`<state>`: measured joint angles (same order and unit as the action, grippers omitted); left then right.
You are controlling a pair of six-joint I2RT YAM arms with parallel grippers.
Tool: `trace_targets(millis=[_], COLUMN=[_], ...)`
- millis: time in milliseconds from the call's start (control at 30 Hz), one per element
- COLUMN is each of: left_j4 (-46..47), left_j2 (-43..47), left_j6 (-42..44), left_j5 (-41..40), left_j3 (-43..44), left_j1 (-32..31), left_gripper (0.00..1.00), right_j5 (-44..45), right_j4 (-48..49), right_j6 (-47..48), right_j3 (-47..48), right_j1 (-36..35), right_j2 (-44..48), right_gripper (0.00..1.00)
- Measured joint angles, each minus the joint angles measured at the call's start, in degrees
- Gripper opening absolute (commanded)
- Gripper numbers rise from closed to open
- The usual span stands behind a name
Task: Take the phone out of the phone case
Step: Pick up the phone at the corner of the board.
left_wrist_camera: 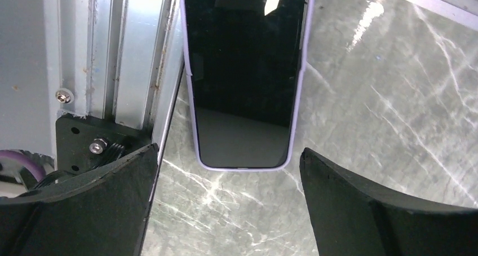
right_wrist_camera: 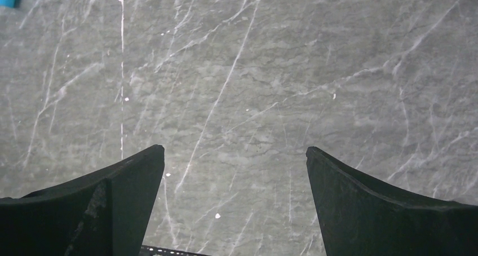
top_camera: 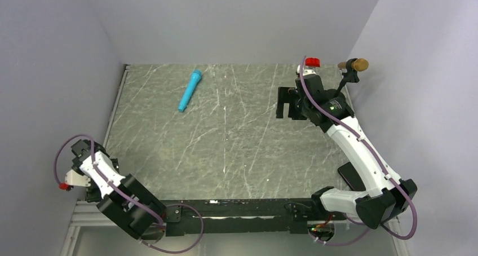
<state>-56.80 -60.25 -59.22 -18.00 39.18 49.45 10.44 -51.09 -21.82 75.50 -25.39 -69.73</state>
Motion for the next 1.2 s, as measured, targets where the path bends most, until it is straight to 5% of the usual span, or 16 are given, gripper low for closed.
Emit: trace_targets(millis=[867, 1000, 1200], left_j4=[10.3, 12.9, 13.9], left_j2=[-11.5, -11.4, -8.0], left_j6=[2.1, 3.0, 5.0], left_j5=[5.6, 7.2, 8.2], left_j3=[-3.8, -4.5, -6.3], left_j1=[6.4, 7.5, 8.1], left_gripper=[0.99, 0.85, 0.51], right_j5=[-5.6, -4.9, 0.2], right_j4=[2.8, 3.0, 2.8], right_j6=[0.2, -1.1, -4.3], right_j3=[-0.1, -0.2, -0.4], right_j1=[0.0, -0.1, -0.2], right_j2=[1.0, 1.0, 0.8], right_gripper=[1.0, 1.0, 1.0])
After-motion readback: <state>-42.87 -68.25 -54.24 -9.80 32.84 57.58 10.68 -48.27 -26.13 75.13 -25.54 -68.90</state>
